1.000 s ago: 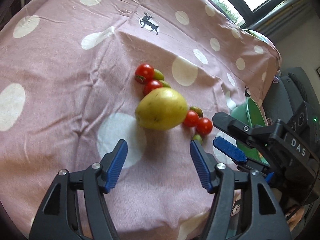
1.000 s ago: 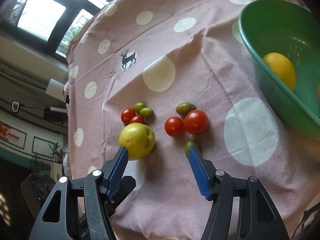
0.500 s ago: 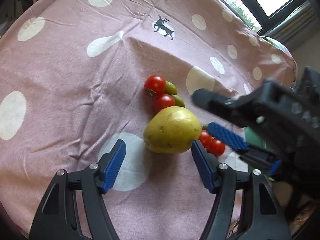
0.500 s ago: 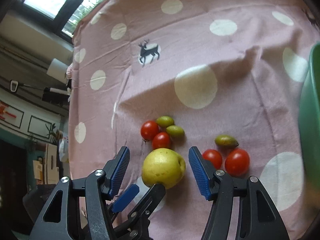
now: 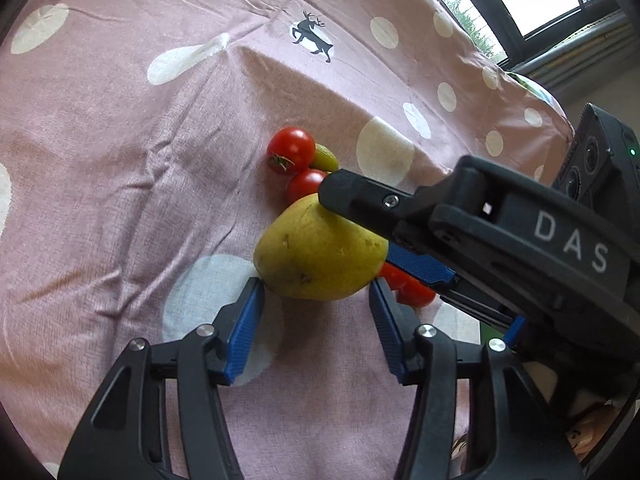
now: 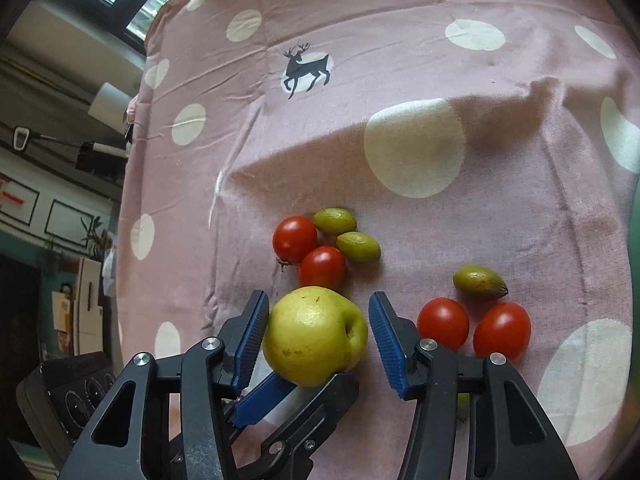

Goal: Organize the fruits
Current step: 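Lift the apple with the right gripper and carry it over the bowl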

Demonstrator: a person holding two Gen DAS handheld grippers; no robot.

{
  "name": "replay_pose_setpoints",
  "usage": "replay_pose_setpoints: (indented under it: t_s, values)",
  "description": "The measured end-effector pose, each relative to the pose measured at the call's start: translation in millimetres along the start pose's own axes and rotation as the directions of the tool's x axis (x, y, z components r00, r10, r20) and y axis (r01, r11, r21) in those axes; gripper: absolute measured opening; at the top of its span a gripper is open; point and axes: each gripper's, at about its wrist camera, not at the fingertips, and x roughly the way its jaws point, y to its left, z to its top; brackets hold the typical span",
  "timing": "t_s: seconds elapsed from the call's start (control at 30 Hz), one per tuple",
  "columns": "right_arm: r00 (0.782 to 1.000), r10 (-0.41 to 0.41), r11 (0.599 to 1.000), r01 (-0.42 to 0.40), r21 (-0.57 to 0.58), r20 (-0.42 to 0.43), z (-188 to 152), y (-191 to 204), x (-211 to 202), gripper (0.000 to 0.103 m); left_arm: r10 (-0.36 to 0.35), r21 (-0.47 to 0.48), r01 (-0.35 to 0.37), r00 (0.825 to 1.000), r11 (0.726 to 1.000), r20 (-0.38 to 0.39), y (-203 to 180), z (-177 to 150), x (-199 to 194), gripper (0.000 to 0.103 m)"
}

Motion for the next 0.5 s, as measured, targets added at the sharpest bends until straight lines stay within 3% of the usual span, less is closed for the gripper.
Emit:
replay_pose_setpoints:
  t_s: [0.33,0.5]
  values:
    - [1.000,0.003,0.999,-0.003,-0.038,0.010,-5.1,5.1,0.2,0.055,0.038,0.046,-0.038,0.999,0.998,0.009,-7.2,-4.7,-6.8,0.050]
    - [0.998,0.019,0.999,-0.017,-0.045,0.060,-9.3,6.8,-15.7,0.055,0.025,0.090,-0.029,0.999,0.996,0.043,-20.1,-5.7,-14.1,0.050]
